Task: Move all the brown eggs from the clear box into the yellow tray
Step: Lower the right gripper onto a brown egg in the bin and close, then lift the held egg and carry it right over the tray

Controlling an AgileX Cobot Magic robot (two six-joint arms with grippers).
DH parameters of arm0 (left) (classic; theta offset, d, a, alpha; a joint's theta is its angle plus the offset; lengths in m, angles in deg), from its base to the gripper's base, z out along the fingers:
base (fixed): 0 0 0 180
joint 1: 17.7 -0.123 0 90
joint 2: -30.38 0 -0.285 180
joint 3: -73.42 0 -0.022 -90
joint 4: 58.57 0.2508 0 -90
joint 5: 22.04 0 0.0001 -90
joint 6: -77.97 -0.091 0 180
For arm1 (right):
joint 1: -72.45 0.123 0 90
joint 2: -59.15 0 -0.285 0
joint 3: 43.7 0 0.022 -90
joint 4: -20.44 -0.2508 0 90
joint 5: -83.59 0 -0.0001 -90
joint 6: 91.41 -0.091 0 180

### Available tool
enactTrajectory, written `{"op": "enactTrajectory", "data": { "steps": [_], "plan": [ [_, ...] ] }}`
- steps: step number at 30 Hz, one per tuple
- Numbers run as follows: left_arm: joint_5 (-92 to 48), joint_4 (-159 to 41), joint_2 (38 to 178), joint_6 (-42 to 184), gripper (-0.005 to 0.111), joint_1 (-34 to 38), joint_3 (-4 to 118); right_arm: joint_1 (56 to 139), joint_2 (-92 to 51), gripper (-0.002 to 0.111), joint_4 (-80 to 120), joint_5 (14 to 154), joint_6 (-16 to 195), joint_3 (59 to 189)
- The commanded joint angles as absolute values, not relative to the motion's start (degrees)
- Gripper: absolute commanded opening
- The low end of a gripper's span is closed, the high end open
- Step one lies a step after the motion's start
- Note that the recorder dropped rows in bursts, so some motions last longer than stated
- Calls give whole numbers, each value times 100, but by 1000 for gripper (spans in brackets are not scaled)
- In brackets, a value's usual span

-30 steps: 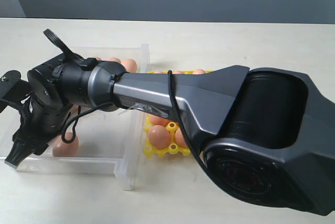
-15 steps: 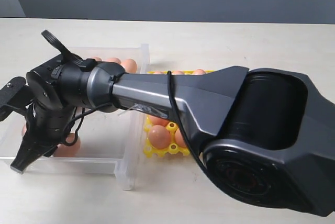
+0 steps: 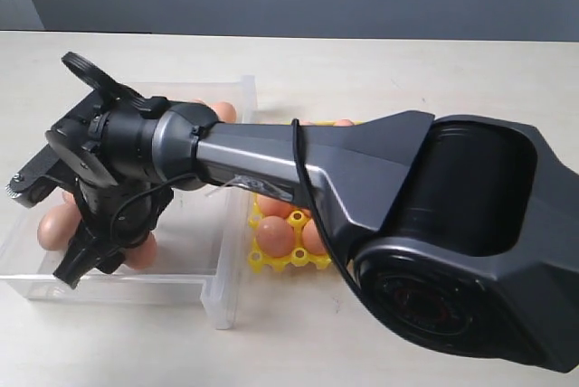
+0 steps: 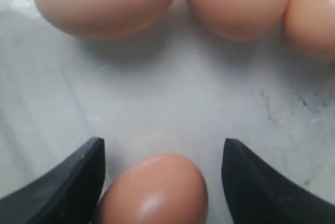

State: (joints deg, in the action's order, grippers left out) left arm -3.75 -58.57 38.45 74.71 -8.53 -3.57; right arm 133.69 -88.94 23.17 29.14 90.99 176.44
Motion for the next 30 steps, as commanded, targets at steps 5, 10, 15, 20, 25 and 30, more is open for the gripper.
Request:
{"op": "enactTrajectory", "data": {
  "steps": [5,10,15,20,25,30],
  "plan": [
    [-435,-5857,3817,7485,0,-845,-379,13381,-8811,17,2402,2734,9093,17658],
    [-435,-5857,3817,7485,0,-845,-379,13443,-8601,4,3079,2661,8962,17658],
    [-435,-5857,3817,7485,0,-845,-379,13484,-7897,4,3848,2581,8231,17658],
    [-435,-5857,3817,7485,0,-845,-379,13484,-6999,4,4432,2541,7777,17622],
    [-435,-5857,3817,7485,0,-845,-379,13484,-5580,3,5518,2526,6790,16539],
    [-435,-5857,3817,7485,0,-845,-379,13484,-4007,2,6573,2899,5050,13898]
  ]
}}
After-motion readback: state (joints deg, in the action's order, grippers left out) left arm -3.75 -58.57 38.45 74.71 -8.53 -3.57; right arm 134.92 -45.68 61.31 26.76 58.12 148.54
